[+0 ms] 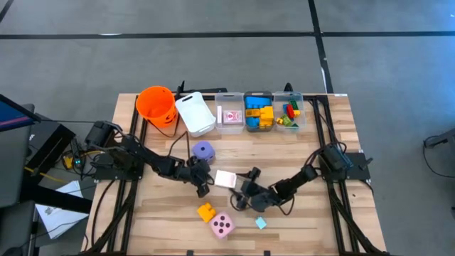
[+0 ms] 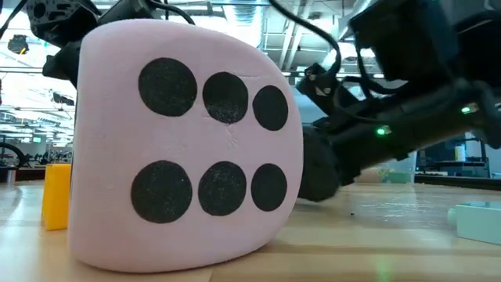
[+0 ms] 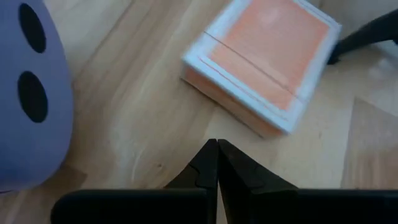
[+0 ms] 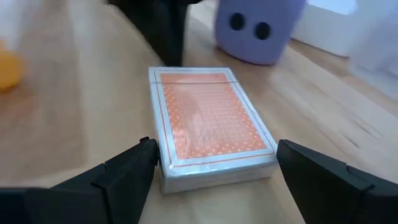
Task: Pick & Place Toys
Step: Put the orange deck of cards into the left transparent bin
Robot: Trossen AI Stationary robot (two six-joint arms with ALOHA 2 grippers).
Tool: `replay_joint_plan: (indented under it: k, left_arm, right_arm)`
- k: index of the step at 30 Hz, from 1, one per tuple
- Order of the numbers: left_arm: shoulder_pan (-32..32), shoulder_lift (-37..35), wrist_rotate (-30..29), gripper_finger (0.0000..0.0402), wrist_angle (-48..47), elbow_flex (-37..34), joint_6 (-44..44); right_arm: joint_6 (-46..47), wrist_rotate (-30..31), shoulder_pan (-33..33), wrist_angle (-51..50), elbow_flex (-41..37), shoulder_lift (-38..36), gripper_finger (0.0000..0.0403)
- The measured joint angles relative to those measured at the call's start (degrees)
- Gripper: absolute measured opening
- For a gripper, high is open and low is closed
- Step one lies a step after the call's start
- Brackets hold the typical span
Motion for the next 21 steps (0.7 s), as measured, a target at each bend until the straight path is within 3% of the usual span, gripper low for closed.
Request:
replay_joint_plan:
  k: [16,21]
  left_arm:
    - [1.02,0.21,-0.99,0.0000,2.34,-0.34,4.34]
    - [1.00,0.22,-0.96,0.0000,2.41,-0.34,4.36]
  right_arm:
    - [2.18,-0.35,-1.04,-1.52,-0.04,0.11,0.0327]
    - [-1.89,-0.35,-0.97,-1.16,0.47,0.25,0.0327]
